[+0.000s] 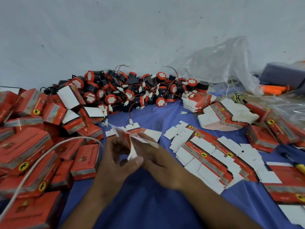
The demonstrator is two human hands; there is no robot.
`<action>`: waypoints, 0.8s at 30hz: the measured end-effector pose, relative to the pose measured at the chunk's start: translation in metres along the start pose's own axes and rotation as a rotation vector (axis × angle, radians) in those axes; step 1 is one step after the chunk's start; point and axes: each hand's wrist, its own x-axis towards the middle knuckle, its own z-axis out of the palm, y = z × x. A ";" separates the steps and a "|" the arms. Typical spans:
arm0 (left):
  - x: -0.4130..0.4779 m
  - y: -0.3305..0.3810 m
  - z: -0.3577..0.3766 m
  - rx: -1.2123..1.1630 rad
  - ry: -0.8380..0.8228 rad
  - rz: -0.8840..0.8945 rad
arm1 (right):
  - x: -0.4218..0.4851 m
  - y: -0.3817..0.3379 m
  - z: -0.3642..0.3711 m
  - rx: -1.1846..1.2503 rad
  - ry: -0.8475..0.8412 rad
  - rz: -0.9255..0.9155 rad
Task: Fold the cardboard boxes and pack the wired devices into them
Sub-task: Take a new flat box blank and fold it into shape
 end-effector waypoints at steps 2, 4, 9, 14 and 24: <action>0.000 0.003 0.003 -0.070 -0.097 -0.045 | 0.002 0.000 0.002 0.097 0.058 0.058; 0.001 0.008 0.006 -0.128 -0.099 -0.070 | 0.001 -0.001 0.005 0.281 0.038 0.151; 0.005 0.018 0.004 -0.400 0.090 -0.259 | 0.002 -0.008 0.002 0.834 -0.018 0.210; 0.004 0.021 -0.008 -0.823 -0.013 -0.290 | 0.004 -0.004 -0.001 0.908 0.110 0.299; -0.004 0.020 0.010 -0.758 -0.223 -0.309 | 0.003 -0.015 -0.004 0.931 0.025 0.380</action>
